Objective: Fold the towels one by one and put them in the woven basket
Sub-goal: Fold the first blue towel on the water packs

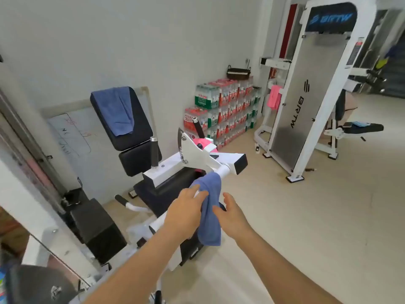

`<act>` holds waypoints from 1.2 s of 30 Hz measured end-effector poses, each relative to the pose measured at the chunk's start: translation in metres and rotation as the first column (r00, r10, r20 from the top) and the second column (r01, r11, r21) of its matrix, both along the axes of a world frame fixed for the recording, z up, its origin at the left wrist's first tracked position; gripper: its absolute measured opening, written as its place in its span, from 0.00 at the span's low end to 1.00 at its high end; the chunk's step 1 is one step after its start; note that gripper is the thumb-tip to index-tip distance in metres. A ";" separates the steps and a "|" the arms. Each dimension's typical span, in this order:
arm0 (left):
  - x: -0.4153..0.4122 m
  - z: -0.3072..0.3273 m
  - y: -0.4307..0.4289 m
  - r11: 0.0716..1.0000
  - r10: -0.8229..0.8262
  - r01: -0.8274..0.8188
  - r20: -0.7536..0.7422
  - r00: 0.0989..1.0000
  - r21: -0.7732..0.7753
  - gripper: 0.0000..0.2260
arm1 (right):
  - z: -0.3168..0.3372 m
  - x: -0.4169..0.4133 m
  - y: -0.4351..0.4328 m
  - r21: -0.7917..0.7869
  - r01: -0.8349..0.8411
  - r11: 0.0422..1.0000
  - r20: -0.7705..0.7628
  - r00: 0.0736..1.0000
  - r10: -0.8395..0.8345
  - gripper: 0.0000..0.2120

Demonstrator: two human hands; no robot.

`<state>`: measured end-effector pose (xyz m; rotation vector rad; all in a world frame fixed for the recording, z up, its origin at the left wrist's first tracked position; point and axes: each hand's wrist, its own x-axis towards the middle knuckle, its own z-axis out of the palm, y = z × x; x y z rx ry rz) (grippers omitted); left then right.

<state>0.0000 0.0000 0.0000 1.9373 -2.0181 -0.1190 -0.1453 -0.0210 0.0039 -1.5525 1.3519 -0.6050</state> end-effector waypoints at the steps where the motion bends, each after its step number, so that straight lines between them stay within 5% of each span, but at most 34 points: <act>1: 0.001 -0.001 -0.013 1.000 0.015 -0.015 0.011 1.000 0.001 0.24 | -0.004 0.004 -0.012 0.011 0.030 0.999 0.052 0.998 -0.031 0.13; 5: 0.003 -0.013 -0.054 0.998 0.054 -0.049 0.111 0.992 -0.047 0.19 | -0.014 0.015 -0.060 0.121 0.029 0.992 0.163 0.985 -0.049 0.19; 11: 0.001 -0.014 -0.095 0.986 0.118 -0.132 -0.134 0.984 -0.101 0.08 | -0.024 0.001 -0.125 0.084 -0.056 0.995 0.211 0.977 0.037 0.07; 16: -0.046 0.060 -0.146 0.996 0.091 -0.086 -0.660 0.746 0.040 0.07 | 0.037 -0.060 -0.208 0.002 -0.333 0.943 0.415 0.858 0.302 0.06; 18: -0.075 0.086 -0.177 0.998 0.041 -0.055 -0.726 0.687 0.005 0.06 | 0.060 -0.092 -0.252 0.109 -0.501 0.858 0.532 0.759 0.376 0.05; 21: -0.122 0.111 -0.234 0.998 -0.044 -0.002 -0.784 0.619 -0.058 0.05 | 0.077 -0.132 -0.319 0.234 -0.646 0.727 0.581 0.692 0.428 0.16; 26: -0.167 0.125 -0.341 0.992 -0.102 0.121 -0.803 0.587 -0.037 0.02 | 0.080 -0.170 -0.420 0.106 -0.559 0.822 0.654 0.662 0.365 0.17; 29: -0.170 0.116 -0.416 0.999 -0.053 0.023 -0.814 0.578 -0.049 0.06 | 0.083 -0.185 -0.483 0.004 -0.473 0.881 0.664 0.660 0.351 0.16; 32: -0.160 0.100 -0.489 0.985 -0.030 0.147 -0.748 0.663 0.091 0.11 | 0.093 -0.194 -0.551 -0.094 -0.449 0.889 0.606 0.682 0.409 0.12; 36: -0.142 0.094 -0.580 0.943 0.039 0.264 -0.855 0.517 0.203 0.08 | 0.108 -0.192 -0.656 -0.195 -0.527 0.827 0.290 0.775 0.562 0.15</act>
